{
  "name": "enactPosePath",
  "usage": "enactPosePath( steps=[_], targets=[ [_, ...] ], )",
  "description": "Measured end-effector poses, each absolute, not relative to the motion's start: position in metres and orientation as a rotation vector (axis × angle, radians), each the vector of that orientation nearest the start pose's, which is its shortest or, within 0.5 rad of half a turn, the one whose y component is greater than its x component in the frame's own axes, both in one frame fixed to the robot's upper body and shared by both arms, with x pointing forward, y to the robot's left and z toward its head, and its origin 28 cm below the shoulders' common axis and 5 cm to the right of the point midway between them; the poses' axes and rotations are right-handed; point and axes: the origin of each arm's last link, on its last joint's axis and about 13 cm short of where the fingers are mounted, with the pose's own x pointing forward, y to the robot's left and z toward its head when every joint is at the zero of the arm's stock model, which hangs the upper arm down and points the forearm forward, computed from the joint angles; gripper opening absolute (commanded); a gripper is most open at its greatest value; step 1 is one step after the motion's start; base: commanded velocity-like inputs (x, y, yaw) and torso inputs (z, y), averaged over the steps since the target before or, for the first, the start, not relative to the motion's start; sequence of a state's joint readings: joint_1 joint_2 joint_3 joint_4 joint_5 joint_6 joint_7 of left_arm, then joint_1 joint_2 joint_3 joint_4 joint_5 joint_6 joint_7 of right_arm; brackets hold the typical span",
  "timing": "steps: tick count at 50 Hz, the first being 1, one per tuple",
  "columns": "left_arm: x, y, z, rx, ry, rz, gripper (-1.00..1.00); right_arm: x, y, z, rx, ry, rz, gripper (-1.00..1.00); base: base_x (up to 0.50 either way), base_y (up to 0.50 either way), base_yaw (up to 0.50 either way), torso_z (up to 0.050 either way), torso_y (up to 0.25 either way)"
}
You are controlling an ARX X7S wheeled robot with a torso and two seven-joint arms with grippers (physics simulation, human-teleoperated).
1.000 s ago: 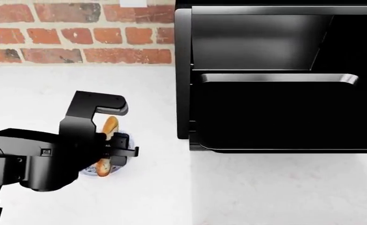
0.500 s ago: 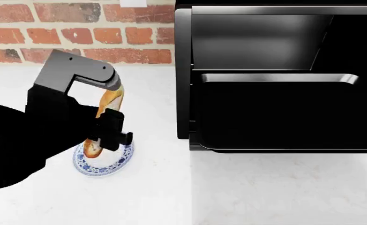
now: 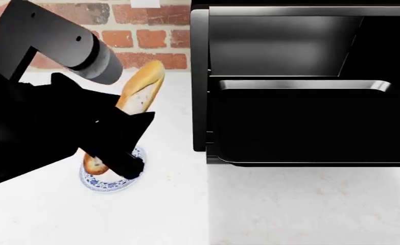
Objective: Place the baguette on the tray of the toaster oven.
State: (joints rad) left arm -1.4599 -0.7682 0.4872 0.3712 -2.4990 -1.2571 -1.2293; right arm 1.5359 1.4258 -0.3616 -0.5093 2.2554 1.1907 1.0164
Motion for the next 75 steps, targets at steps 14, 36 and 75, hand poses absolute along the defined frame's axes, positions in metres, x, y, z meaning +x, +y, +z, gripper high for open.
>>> enactPosePath(
  steps=[14, 36, 75],
  targets=[
    [0.161, 0.218, 0.365, 0.225, 0.304, -0.705, -1.0, 0.107, -0.216, 0.369, -0.261, 0.042, -0.064, 1.0, 0.0, 0.0, 0.0, 0.0, 0.0],
    [0.179, 0.179, 0.377, 0.247, 0.304, -0.882, -1.0, 0.111, -0.21, 0.363, -0.247, 0.039, -0.073, 1.0, 0.0, 0.0, 0.0, 0.0, 0.0],
    [0.261, 0.117, 0.372, 0.195, 0.391, -1.003, -1.0, 0.099, -0.213, 0.361, -0.243, 0.033, -0.09, 1.0, 0.0, 0.0, 0.0, 0.0, 0.0]
  ],
)
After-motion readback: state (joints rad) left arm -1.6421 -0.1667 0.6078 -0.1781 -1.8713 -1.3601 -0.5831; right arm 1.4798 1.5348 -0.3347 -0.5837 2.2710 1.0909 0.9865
